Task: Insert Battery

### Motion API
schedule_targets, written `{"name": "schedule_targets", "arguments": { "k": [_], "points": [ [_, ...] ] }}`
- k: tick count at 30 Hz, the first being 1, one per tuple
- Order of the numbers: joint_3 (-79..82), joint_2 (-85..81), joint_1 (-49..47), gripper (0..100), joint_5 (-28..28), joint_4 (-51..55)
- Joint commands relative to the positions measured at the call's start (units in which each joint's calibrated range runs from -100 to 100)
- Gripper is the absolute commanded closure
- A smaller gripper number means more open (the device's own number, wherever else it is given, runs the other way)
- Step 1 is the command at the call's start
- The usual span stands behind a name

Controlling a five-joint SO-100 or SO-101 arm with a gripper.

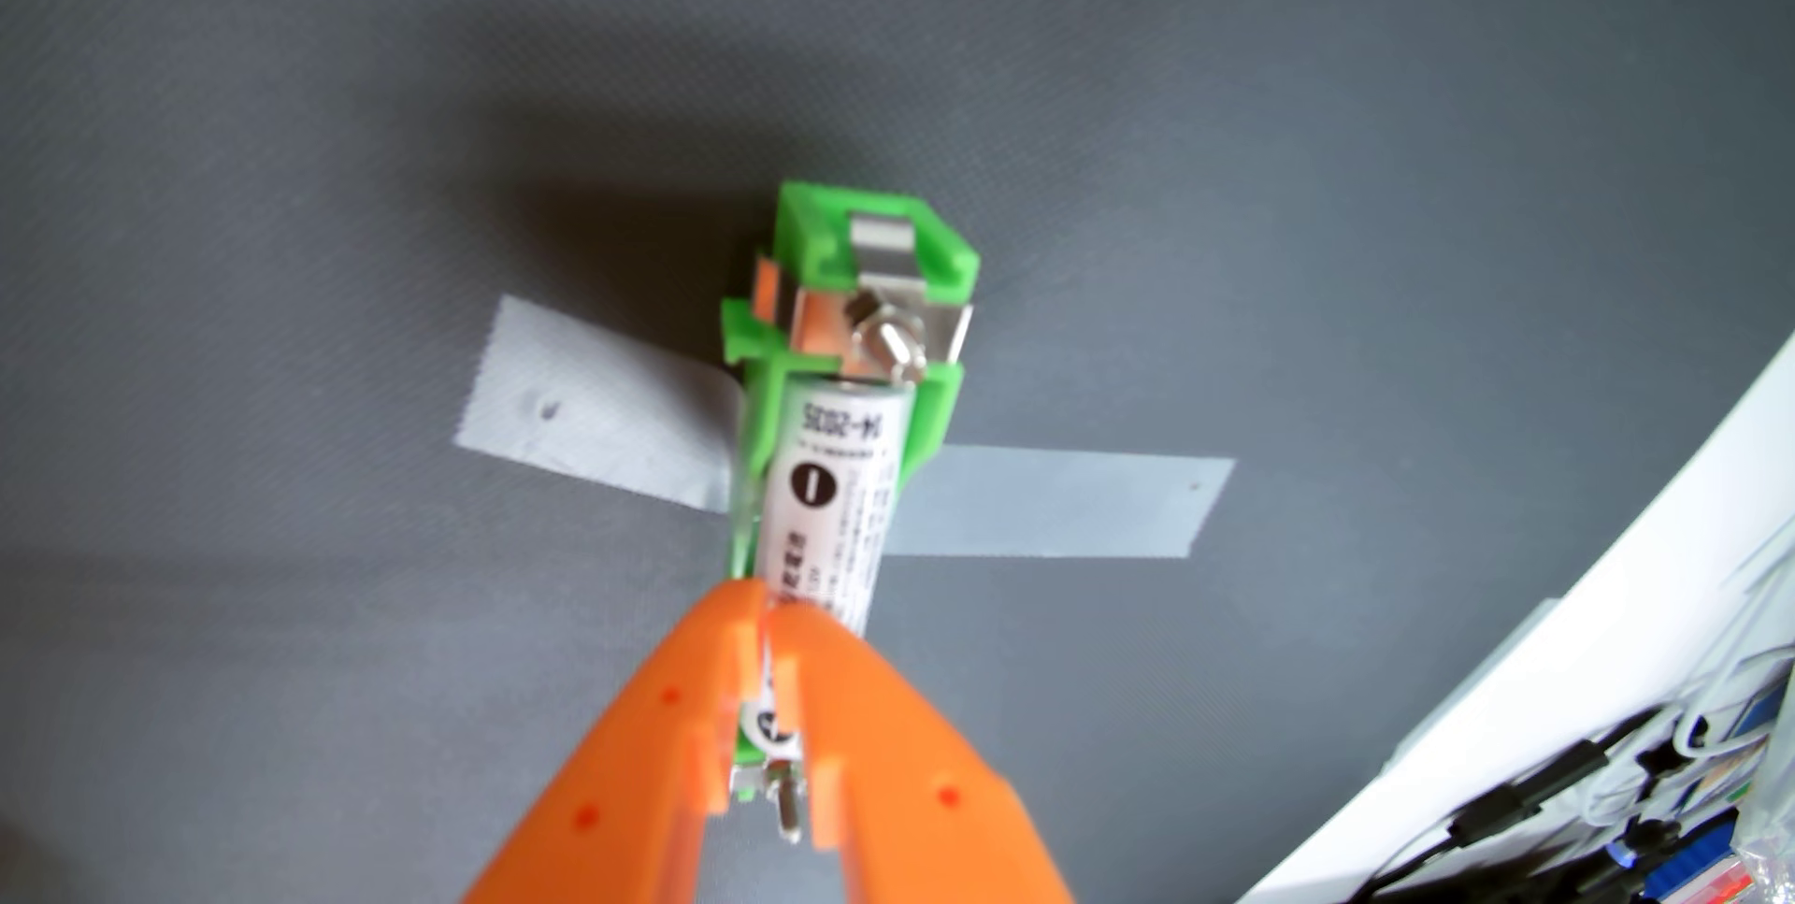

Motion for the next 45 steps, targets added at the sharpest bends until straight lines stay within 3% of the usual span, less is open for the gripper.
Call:
{"name": "schedule_targets", "arguments": {
  "k": [1,38,45],
  "points": [
    [-0.17,-0.83,0.44,98,0.17,-0.41],
    [0.82,-1.66,-0.98,98,0.22,-0.16],
    [3.43,-12.50,-4.05,98,0.22,1.03]
  ]
}}
